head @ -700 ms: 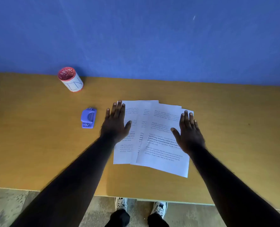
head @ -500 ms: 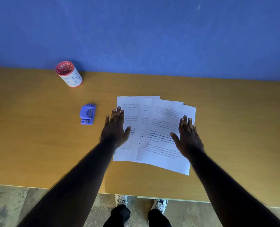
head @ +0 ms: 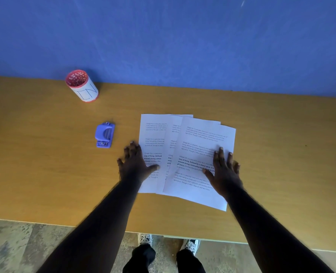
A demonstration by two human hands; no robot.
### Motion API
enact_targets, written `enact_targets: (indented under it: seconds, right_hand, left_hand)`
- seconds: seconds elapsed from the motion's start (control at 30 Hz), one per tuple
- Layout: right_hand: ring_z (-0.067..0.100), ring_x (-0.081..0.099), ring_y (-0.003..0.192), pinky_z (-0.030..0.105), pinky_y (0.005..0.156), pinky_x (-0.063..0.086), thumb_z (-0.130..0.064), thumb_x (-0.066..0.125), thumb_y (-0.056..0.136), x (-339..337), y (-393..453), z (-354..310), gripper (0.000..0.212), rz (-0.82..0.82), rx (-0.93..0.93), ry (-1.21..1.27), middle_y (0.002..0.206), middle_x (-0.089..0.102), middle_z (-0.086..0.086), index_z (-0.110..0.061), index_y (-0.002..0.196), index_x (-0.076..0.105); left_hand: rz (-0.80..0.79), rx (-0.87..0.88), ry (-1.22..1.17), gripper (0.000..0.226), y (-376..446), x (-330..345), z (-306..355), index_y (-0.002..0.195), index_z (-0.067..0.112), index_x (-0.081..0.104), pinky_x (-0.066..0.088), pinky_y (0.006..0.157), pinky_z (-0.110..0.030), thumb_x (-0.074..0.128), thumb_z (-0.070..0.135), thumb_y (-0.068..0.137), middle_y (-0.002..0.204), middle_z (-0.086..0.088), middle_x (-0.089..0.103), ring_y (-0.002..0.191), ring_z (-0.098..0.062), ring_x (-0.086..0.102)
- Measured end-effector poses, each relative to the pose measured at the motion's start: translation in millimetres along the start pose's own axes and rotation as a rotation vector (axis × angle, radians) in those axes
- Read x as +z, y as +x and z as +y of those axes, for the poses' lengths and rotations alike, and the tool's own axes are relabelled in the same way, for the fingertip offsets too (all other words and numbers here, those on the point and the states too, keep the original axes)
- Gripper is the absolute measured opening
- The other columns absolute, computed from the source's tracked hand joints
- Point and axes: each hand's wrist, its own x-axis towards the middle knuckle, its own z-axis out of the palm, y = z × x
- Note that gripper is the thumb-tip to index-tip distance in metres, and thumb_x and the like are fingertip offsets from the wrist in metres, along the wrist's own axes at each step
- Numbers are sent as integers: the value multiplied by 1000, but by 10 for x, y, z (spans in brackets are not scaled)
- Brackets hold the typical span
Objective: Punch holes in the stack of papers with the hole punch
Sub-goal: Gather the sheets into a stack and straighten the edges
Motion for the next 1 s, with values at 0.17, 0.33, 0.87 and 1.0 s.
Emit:
enact_targets:
  seconds: [0.17,0.33,0.87,1.0]
  right_hand:
    - [36,-12,153,56,123,3,-60,33,98,-1,1,-4,87,10,-1,19,167,-19,6,-15,157,-11]
    - [35,-14,153,51,125,1,-58,33,99,-18,-6,-15,86,7,-2,24,167,-19,6,-14,157,-12]
    - [35,-15,153,49,125,8,-52,40,100,-69,15,-102,86,4,-13,121,167,-18,6,-13,157,-10]
    - [32,-13,153,47,125,7,-52,41,99,-72,54,-146,86,11,-39,152,167,-16,7,-13,157,-9]
  left_hand:
    - [-3,-39,23,124,10,-24,89,155,11,3,15,117,-62,74,64,67,167,-8,-3,153,-30,-1]
    - [42,-35,88,103,-5,-17,148,149,16,29,21,114,-59,73,62,69,165,-9,12,148,-32,19]
    - [81,-186,-439,82,-56,-46,216,144,19,30,54,89,-47,78,28,77,134,-13,36,119,-38,50]
    - [79,-157,-459,65,-10,-43,228,146,18,31,55,91,-45,63,17,89,133,-14,44,120,-35,52]
